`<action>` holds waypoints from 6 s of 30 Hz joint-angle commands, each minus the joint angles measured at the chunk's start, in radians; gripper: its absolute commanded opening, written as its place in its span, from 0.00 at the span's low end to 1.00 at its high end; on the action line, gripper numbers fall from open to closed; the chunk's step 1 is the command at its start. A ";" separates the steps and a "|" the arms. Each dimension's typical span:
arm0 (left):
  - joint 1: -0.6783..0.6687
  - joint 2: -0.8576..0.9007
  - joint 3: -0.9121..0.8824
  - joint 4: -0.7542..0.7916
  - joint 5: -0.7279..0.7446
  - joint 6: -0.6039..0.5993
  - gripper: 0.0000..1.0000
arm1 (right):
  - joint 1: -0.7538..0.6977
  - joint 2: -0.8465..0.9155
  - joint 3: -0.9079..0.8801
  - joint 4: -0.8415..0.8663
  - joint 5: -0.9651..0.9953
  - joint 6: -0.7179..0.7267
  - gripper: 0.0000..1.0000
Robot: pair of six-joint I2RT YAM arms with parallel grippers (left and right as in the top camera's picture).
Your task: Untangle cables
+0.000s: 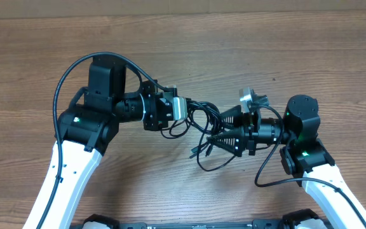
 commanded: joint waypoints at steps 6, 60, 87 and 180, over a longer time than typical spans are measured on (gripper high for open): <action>0.005 -0.026 0.010 -0.002 -0.016 -0.013 0.04 | -0.003 -0.006 0.008 0.079 -0.009 0.005 0.80; 0.106 -0.026 0.010 0.425 0.625 -0.477 0.04 | -0.104 -0.006 0.008 0.037 0.272 0.025 0.79; 0.110 -0.026 0.010 0.547 0.628 -0.481 0.04 | -0.120 -0.006 0.008 -0.101 0.336 0.025 0.82; -0.083 0.484 -0.171 -0.175 -0.367 -0.672 0.90 | -0.120 -0.006 0.008 -0.191 0.400 0.025 0.94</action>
